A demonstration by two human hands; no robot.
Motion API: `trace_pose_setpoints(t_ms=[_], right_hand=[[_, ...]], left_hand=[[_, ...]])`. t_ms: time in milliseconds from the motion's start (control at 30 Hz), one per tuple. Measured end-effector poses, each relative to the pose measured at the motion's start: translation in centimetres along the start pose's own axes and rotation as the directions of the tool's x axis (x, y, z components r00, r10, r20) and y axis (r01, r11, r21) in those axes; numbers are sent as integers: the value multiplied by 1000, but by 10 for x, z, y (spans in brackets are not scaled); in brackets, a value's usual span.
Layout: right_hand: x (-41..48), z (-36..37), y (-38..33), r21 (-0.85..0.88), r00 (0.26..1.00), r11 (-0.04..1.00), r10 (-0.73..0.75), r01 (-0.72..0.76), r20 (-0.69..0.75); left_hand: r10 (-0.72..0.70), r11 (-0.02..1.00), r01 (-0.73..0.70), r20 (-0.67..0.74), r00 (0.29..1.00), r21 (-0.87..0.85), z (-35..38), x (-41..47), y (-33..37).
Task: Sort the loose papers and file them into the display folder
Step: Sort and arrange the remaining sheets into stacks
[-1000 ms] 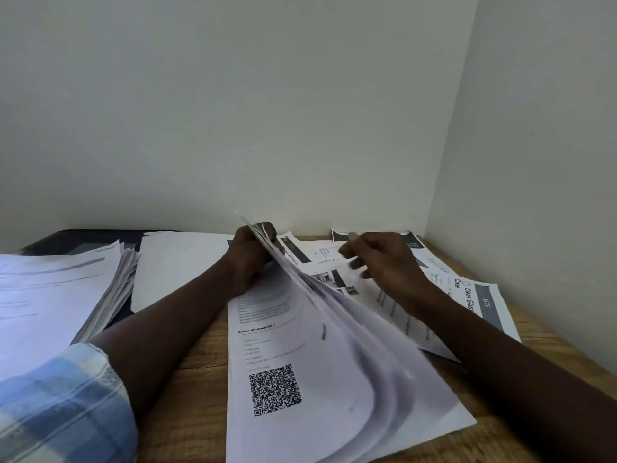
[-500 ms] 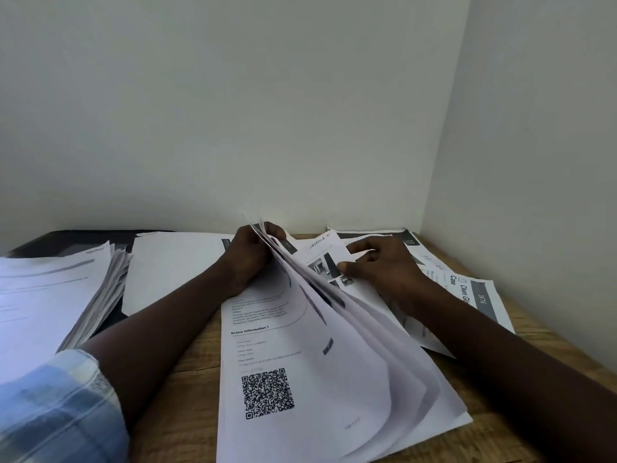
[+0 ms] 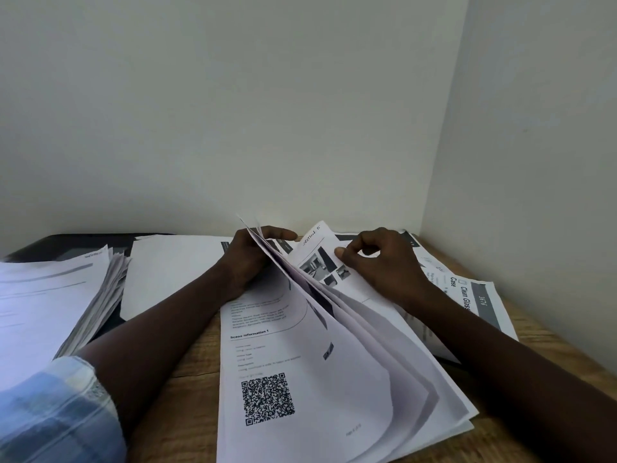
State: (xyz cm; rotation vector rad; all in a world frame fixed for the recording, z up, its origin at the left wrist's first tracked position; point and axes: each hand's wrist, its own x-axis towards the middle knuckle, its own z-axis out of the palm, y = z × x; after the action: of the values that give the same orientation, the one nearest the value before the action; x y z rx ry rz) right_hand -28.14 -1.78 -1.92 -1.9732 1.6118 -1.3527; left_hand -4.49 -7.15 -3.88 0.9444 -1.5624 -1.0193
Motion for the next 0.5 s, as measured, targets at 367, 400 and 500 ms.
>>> trace_pose_setpoints(t_ms=[367, 400, 500], right_hand=[[-6, -3, -13, 471, 945, 845, 111, -253, 309], [-4, -3, -12, 449, 950, 857, 133, -254, 282], [6, -4, 9, 41, 993, 994, 103, -106, 59]], left_hand=[[27, 999, -25, -68, 997, 20, -3, 7, -9], [13, 1000, -12, -66, 998, 7, -4, 7, -9], [4, 998, -7, -44, 999, -57, -2, 7, -7]])
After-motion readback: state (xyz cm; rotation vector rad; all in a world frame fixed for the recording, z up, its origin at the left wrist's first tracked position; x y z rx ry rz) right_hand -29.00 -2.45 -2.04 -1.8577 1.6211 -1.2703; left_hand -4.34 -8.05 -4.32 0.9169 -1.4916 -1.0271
